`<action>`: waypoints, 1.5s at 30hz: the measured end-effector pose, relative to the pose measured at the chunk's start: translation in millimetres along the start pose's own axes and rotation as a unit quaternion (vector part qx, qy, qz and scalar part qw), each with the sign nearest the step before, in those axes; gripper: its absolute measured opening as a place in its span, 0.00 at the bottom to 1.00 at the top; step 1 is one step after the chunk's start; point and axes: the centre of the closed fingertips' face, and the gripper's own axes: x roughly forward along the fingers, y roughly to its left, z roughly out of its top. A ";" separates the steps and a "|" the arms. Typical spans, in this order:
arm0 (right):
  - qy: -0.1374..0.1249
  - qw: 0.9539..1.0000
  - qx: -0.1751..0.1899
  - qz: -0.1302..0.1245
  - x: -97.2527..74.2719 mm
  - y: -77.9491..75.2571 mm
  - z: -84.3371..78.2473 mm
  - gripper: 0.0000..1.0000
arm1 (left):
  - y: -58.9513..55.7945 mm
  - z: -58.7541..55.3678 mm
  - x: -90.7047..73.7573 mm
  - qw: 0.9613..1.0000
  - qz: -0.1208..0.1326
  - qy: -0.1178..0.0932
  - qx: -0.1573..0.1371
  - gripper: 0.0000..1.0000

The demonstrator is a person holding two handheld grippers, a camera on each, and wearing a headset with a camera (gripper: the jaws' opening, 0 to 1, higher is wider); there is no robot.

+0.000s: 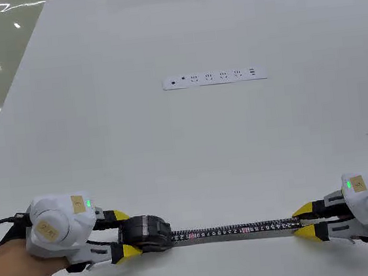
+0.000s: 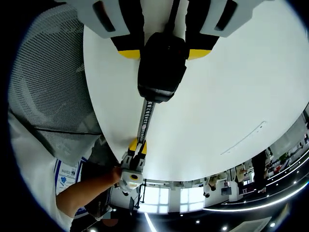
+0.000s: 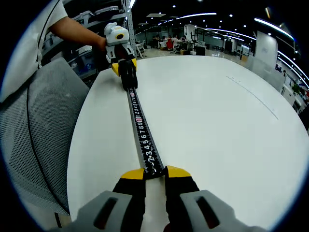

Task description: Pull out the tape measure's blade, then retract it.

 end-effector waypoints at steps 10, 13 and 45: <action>0.001 1.000 0.010 0.001 1.0 1.3 0.1 0.14 | 1.6 -1.6 0.7 1.000 0.003 -0.002 -0.020 0.31; 0.001 1.000 0.013 -0.001 1.0 2.2 0.3 0.15 | 0.9 -1.2 1.0 1.000 0.005 -0.001 -0.019 0.31; -0.030 0.996 0.087 -0.018 -17.1 6.6 18.6 0.53 | -4.9 4.4 -25.2 0.989 0.040 -0.051 -0.134 0.67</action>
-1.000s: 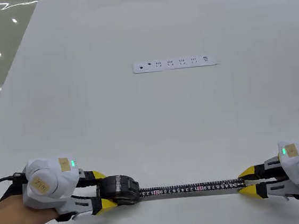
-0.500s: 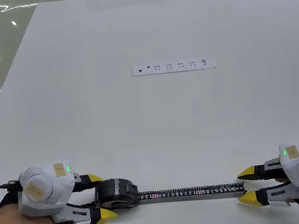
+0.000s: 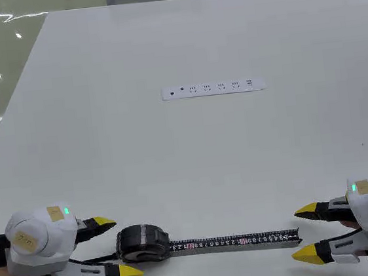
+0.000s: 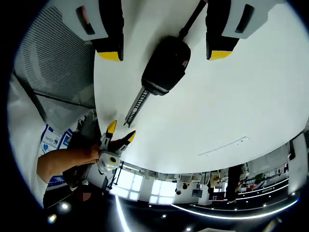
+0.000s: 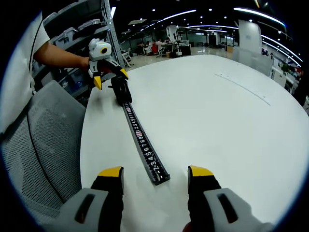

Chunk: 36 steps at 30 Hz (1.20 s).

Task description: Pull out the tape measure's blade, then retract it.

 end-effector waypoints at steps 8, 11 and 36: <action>-0.001 1.000 0.005 -0.016 -7.0 1.8 1.3 0.61 | -1.9 1.3 -12.3 1.000 0.024 -0.006 -0.018 0.75; -0.008 1.000 0.018 -0.023 -10.5 1.9 1.5 0.64 | -1.7 3.2 -17.1 0.999 0.036 -0.010 -0.030 0.76; -0.025 0.993 0.072 -0.095 -50.5 22.7 0.5 0.88 | -17.2 3.3 -56.9 0.990 0.099 -0.053 -0.086 0.84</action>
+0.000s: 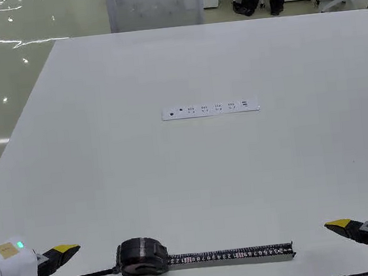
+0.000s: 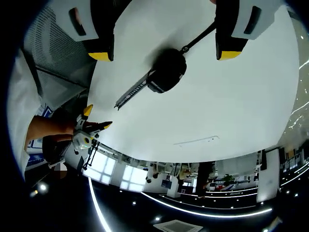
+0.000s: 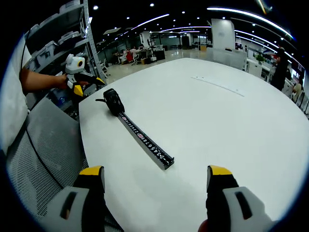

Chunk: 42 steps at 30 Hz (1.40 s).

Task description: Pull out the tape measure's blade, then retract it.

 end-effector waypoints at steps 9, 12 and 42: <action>-0.016 1.000 0.013 -0.019 -10.8 5.3 0.1 0.90 | 2.9 -4.4 -18.5 1.000 0.023 -0.012 -0.017 0.86; -0.016 0.999 0.018 -0.023 -13.7 7.0 -3.5 0.91 | 2.3 -6.4 -22.7 0.999 0.028 -0.015 -0.019 0.86; -0.013 0.998 0.032 -0.056 -28.1 13.0 -21.7 0.93 | -11.1 -27.0 -28.1 0.998 0.037 -0.019 -0.046 0.88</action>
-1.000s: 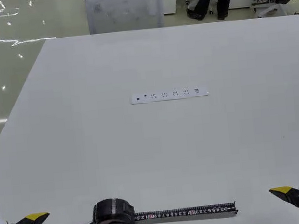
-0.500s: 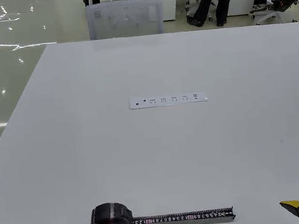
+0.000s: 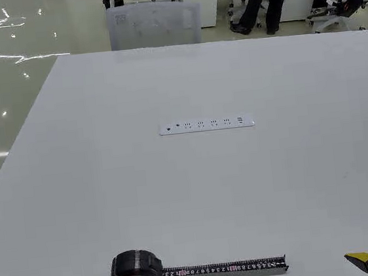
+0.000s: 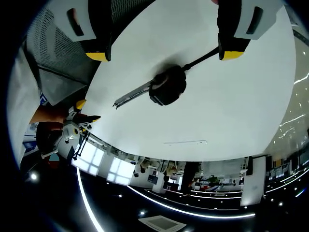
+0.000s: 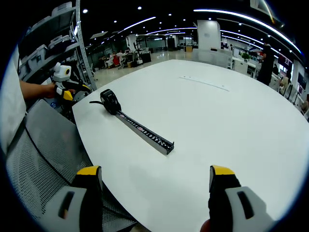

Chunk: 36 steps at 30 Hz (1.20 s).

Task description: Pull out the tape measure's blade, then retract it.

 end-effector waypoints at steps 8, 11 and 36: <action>0.003 1.000 0.000 0.003 -0.3 1.0 -1.0 0.92 | 1.9 1.2 -1.4 1.000 0.001 -0.002 -0.004 0.88; 0.003 1.000 0.001 0.004 -0.2 2.5 -1.5 0.92 | 0.6 0.1 -1.1 1.000 -0.001 0.000 -0.003 0.87; 0.003 1.000 0.008 0.007 3.3 0.3 2.1 0.92 | 0.3 -1.0 5.1 1.000 -0.009 0.006 -0.014 0.87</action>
